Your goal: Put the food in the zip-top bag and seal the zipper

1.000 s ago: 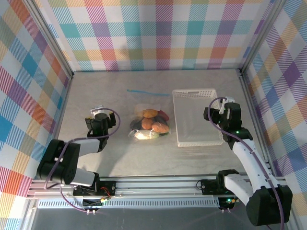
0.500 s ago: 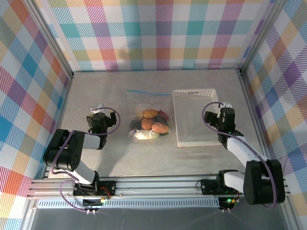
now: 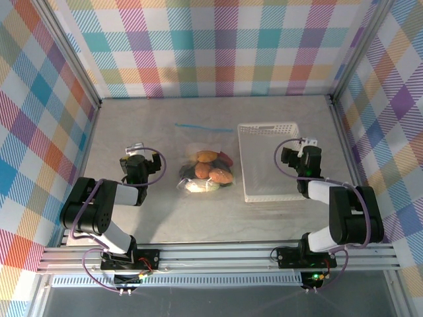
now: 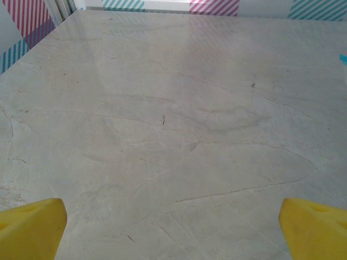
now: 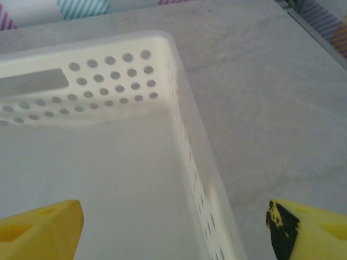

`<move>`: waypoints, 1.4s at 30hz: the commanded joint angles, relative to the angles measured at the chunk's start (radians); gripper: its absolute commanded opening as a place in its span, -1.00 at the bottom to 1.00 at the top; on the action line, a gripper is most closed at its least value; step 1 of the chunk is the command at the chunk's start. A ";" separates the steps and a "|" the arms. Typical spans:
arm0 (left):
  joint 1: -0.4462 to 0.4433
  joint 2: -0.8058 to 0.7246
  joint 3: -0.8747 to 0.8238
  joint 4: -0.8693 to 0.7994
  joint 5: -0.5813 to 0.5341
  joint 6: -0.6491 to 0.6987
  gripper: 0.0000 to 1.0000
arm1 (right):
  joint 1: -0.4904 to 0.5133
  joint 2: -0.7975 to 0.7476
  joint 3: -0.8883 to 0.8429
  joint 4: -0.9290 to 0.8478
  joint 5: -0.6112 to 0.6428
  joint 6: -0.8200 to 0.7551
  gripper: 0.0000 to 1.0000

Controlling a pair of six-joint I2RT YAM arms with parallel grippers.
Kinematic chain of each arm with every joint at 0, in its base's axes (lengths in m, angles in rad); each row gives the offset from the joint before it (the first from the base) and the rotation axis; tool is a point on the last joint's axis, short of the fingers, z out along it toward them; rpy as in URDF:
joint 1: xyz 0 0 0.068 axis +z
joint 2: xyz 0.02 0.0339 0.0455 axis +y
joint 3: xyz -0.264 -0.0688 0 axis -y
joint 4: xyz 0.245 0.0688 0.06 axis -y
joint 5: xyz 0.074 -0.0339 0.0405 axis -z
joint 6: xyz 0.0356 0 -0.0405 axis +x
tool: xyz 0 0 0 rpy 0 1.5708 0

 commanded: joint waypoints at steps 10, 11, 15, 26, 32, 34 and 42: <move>0.007 0.004 -0.005 0.042 0.008 0.004 0.99 | -0.020 0.071 -0.045 0.180 -0.239 -0.081 0.94; 0.008 0.003 -0.004 0.042 0.008 0.003 0.99 | -0.019 0.070 -0.044 0.183 -0.239 -0.082 0.98; 0.008 0.004 -0.007 0.042 0.008 0.003 0.99 | -0.019 0.067 -0.046 0.183 -0.239 -0.080 0.98; 0.008 0.002 -0.006 0.044 0.008 0.005 0.99 | -0.019 0.069 -0.046 0.185 -0.240 -0.080 0.98; 0.007 0.003 -0.006 0.044 0.008 0.006 0.99 | -0.019 0.068 -0.046 0.185 -0.240 -0.081 0.98; 0.008 0.003 -0.007 0.043 0.008 0.005 0.99 | -0.019 0.068 -0.046 0.185 -0.239 -0.081 0.98; 0.007 0.004 -0.007 0.042 0.008 0.005 0.99 | -0.019 0.069 -0.046 0.184 -0.240 -0.080 0.97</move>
